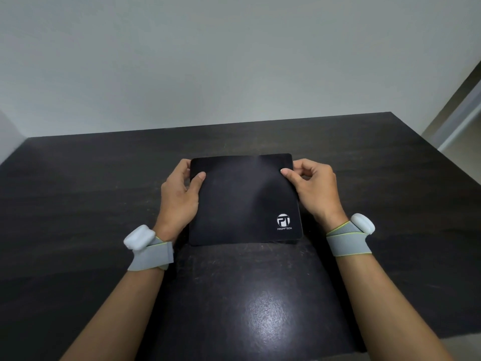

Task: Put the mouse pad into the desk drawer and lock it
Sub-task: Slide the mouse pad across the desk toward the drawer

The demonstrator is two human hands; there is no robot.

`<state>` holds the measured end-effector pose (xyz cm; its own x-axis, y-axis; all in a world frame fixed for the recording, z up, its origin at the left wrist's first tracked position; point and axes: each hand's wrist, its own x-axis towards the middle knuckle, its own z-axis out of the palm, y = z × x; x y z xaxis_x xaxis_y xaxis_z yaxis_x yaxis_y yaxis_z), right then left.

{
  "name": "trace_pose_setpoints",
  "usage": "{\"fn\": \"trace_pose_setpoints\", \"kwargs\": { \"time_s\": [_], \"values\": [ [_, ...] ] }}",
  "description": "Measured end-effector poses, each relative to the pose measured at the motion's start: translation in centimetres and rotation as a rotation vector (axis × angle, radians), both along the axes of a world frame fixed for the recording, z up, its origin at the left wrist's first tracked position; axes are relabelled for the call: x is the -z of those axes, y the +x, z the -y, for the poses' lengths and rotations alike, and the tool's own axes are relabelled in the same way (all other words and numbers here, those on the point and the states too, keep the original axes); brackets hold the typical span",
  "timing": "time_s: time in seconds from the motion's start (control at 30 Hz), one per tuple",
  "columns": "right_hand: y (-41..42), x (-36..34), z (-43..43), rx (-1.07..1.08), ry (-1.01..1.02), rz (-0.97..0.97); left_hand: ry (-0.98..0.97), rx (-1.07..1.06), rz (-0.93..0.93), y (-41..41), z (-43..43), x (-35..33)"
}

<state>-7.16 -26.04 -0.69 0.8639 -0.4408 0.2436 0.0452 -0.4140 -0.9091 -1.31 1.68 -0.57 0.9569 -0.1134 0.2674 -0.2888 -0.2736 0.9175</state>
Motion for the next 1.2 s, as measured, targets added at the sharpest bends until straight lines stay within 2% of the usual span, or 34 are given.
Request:
{"fn": "trace_pose_setpoints", "kwargs": {
  "time_s": [0.23, 0.47, 1.2],
  "values": [
    [-0.5, -0.8, 0.6, 0.010, 0.044, -0.004, 0.011, -0.016, 0.013, -0.6, 1.2, -1.2],
    [-2.4, -2.3, 2.9, 0.080, -0.002, 0.009, 0.083, -0.003, 0.063, -1.4, 3.7, -3.0],
    [-18.2, -1.2, 14.7, 0.398, 0.011, -0.092, 0.161, 0.382, 0.050, -6.8, 20.2, -0.4]
  ]
}}
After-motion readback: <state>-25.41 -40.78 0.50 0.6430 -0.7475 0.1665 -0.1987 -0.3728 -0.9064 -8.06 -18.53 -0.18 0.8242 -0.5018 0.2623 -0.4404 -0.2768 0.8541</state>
